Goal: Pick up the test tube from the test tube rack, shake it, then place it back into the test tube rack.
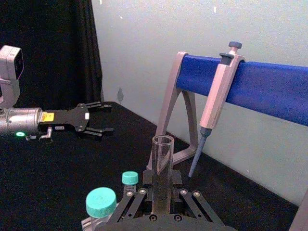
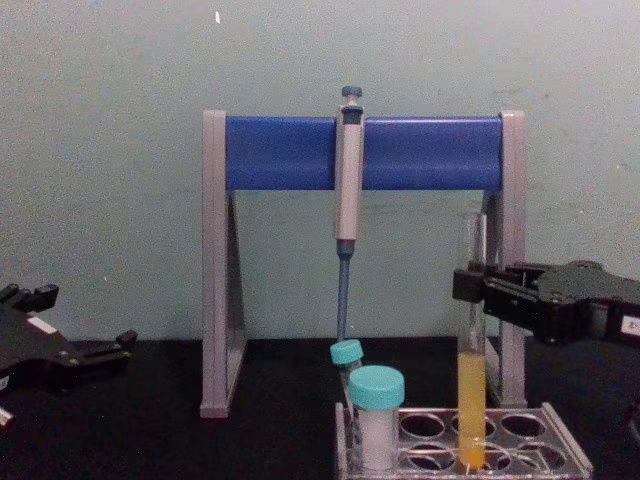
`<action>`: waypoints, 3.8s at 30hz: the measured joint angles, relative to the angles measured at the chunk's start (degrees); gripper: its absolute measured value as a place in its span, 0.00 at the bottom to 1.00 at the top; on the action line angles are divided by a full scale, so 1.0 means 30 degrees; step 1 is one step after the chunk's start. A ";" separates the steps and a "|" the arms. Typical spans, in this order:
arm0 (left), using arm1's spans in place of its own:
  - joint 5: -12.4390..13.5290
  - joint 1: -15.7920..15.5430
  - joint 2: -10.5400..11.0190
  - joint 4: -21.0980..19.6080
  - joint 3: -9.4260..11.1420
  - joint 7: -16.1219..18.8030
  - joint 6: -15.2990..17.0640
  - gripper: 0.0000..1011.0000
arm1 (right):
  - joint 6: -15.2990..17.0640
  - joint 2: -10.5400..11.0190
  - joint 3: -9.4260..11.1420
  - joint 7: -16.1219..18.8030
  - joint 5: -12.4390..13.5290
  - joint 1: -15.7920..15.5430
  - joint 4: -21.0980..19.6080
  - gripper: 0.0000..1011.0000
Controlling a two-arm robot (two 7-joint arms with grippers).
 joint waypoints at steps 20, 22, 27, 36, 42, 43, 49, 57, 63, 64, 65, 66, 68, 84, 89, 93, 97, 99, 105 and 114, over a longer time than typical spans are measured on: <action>0.0000 0.0002 -0.0001 -0.0001 -0.0001 0.0000 0.0000 0.99 | 0.0151 -0.0238 -0.0307 0.0236 -0.0226 0.0285 0.0845 0.22; 0.0000 0.0001 0.0000 0.0000 0.0000 0.0001 0.0000 0.99 | 0.0163 -0.0268 -0.0333 0.0251 -0.0241 0.0311 0.0952 0.22; -0.0001 0.0001 0.0000 -0.0001 0.0000 0.0000 0.0000 0.99 | 0.0237 -0.0343 -0.0389 0.0295 -0.0257 0.0377 0.1246 0.22; 0.0000 0.0002 0.0000 0.0001 0.0000 0.0001 0.0000 0.99 | 0.0307 -0.0374 -0.0466 0.0364 -0.0278 0.0447 0.1427 0.22; -0.0001 0.0001 0.0000 0.0000 -0.0001 0.0000 0.0000 0.99 | 0.0290 -0.0347 -0.0499 0.0340 -0.0397 0.0463 0.1416 0.22; -0.0001 0.0001 -0.0001 0.0000 0.0000 0.0000 0.0001 0.99 | 0.0290 -0.0343 -0.0499 0.0338 -0.0397 0.0464 0.1414 0.22; -0.0001 0.0001 0.0000 0.0000 -0.0001 0.0001 0.0001 0.99 | 0.0297 -0.0339 -0.0499 0.0328 -0.0398 0.0463 0.1407 0.22; 0.0000 0.0001 0.0000 0.0000 0.0000 0.0001 0.0000 0.99 | 0.0310 -0.0338 -0.0487 0.0306 -0.0393 0.0452 0.1403 0.23; 0.0000 0.0002 0.0000 0.0000 -0.0001 0.0000 0.0001 0.99 | 0.0357 -0.0338 -0.0485 0.0302 -0.0427 0.0443 0.1407 0.41; -0.0001 0.0002 0.0000 0.0000 0.0000 0.0000 0.0001 0.99 | 0.0357 -0.0338 -0.0485 0.0303 -0.0427 0.0443 0.1406 0.45; -0.0001 0.0001 0.0000 0.0000 0.0000 0.0000 0.0000 0.99 | 0.0357 -0.0337 -0.0481 0.0303 -0.0426 0.0443 0.1406 0.47; 0.0000 0.0001 0.0000 0.0000 0.0000 0.0000 0.0000 0.99 | 0.0357 -0.0339 -0.0481 0.0303 -0.0427 0.0443 0.1406 0.49; 0.0000 0.0001 0.0000 -0.0001 -0.0001 0.0001 0.0000 0.99 | 0.0357 -0.0339 -0.0477 0.0303 -0.0423 0.0444 0.1404 0.55; 0.0000 0.0001 0.0000 0.0000 0.0000 0.0001 0.0000 0.99 | 0.0343 -0.0340 -0.0477 0.0308 -0.0395 0.0443 0.1403 0.99; -0.0001 0.0002 -0.0001 0.0000 0.0000 0.0000 0.0000 0.99 | 0.0336 -0.0339 -0.0479 0.0308 -0.0385 0.0443 0.1404 0.99; 0.0000 0.0001 0.0000 0.0001 0.0000 0.0001 0.0000 0.99 | 0.0326 -0.0337 -0.0477 0.0304 -0.0384 0.0440 0.1397 0.99; 0.0000 0.0000 0.0000 -0.0001 0.0000 0.0000 0.0000 0.99 | 0.0102 -0.0162 -0.0209 -0.0038 -0.0402 0.0079 0.0679 0.99; -0.0001 0.0001 -0.0001 0.0000 0.0000 0.0000 0.0000 0.99 | -0.0137 -0.0016 0.0127 -0.0519 -0.0408 -0.0318 0.0011 0.99; -0.0001 0.0001 0.0000 0.0000 -0.0001 0.0001 0.0000 0.99 | -0.1180 0.0069 0.1792 -0.3741 -0.1172 -0.2100 -0.2543 0.99; -0.0001 0.0001 0.0001 0.0000 0.0000 0.0001 0.0000 0.99 | -0.0691 -0.1035 0.3261 -1.0121 -0.4435 -0.4162 -0.4442 0.99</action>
